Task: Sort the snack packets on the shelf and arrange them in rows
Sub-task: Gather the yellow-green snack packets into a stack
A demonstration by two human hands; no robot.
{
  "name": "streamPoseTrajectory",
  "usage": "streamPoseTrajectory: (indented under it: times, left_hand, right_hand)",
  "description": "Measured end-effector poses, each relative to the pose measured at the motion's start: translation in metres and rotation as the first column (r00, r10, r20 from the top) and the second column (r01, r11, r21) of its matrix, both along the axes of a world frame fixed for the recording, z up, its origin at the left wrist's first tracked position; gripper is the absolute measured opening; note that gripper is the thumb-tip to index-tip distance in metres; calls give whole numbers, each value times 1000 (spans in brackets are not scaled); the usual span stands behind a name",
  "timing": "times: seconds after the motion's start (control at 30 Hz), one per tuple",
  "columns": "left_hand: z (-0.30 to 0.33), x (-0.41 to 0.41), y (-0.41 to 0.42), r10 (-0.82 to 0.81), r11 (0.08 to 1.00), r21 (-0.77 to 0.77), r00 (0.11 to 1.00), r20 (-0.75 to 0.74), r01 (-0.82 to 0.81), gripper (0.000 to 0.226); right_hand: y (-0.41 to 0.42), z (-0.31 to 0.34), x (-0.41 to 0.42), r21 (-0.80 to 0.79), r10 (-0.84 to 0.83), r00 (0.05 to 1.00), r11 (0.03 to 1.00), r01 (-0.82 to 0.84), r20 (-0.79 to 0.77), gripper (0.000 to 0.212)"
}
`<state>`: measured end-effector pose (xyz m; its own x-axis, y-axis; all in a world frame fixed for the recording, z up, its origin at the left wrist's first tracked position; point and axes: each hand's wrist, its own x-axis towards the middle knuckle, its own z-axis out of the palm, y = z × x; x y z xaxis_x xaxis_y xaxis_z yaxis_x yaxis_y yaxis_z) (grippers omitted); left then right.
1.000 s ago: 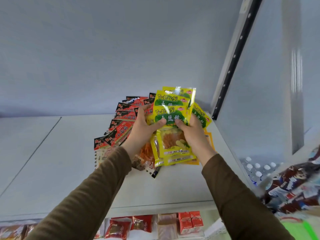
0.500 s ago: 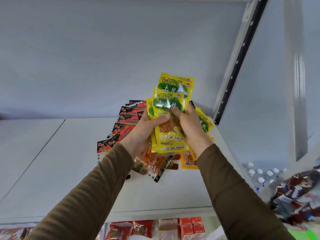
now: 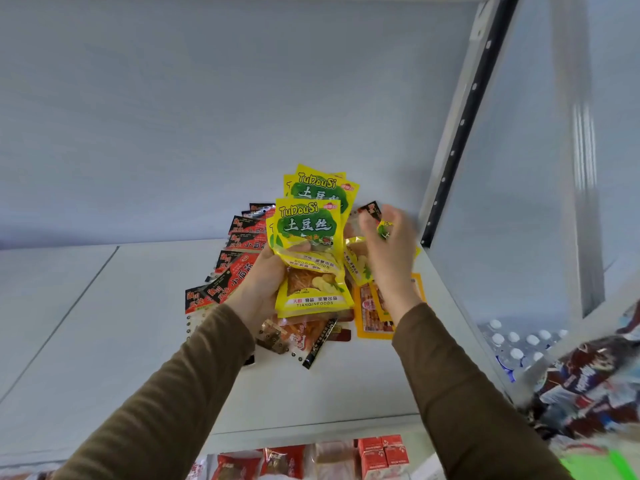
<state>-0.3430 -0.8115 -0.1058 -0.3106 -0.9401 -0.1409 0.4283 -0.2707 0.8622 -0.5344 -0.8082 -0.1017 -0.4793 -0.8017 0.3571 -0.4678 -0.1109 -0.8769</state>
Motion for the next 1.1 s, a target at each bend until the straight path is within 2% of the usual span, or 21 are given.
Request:
streamPoseTrajectory:
  times: [0.07,0.13,0.17,0.27,0.33,0.4,0.5,0.53,0.7,0.8,0.9,1.0,1.1]
  left_hand:
    - [-1,6,-1,38,999,26,999,6,-38,40]
    - [-1,10,-2,52,998,47,999,2,-53,39]
    - [-2,11,-2,51,997,51,999,-5,-51,40]
    - [-2,14,-1,47,998,53,999,-21,-46,44]
    - [-3,17,0,53,997,53,998,-27,-52,46]
    - [-5,19,-1,67,997,48,997,-30,-65,46]
    - [-7,24,-2,99,994,56,995,-20,-98,46]
    - [-8,26,-2,107,993,59,994,-16,-105,45]
    - [-7,35,-2,134,990,46,991,-8,-134,40]
    - [-6,37,-1,131,990,48,991,6,-131,36]
    - [-4,31,4,114,992,46,993,-5,-114,30]
    - [-1,25,11,89,996,25,996,3,-89,33]
    - [4,23,17,64,998,16,998,-2,-64,34]
  right_hand:
    - [-5,-11,-27,49,-249,961,965,256,-121,66]
    - [-11,-22,-46,194,-291,950,931,308,-115,77]
    - [-14,-28,-52,262,-280,955,919,295,-94,75]
    - [-21,-43,-63,396,-219,968,884,250,-123,46]
    - [-23,-45,-65,395,-198,962,881,259,-190,25]
    - [-27,-39,-64,290,-197,973,930,225,-122,14]
    - [-28,-16,-53,28,-93,977,996,89,190,13]
    - [-26,-5,-50,-59,-55,970,996,71,236,13]
    - [-13,50,-40,-415,20,989,909,43,146,6]
    - [-12,74,-27,-484,153,971,874,-46,185,11]
    - [-20,75,-3,-341,324,934,904,-259,150,7]
    - [-34,56,18,-107,456,889,883,-458,-45,7]
    - [-42,36,26,23,497,862,867,-497,-104,24]
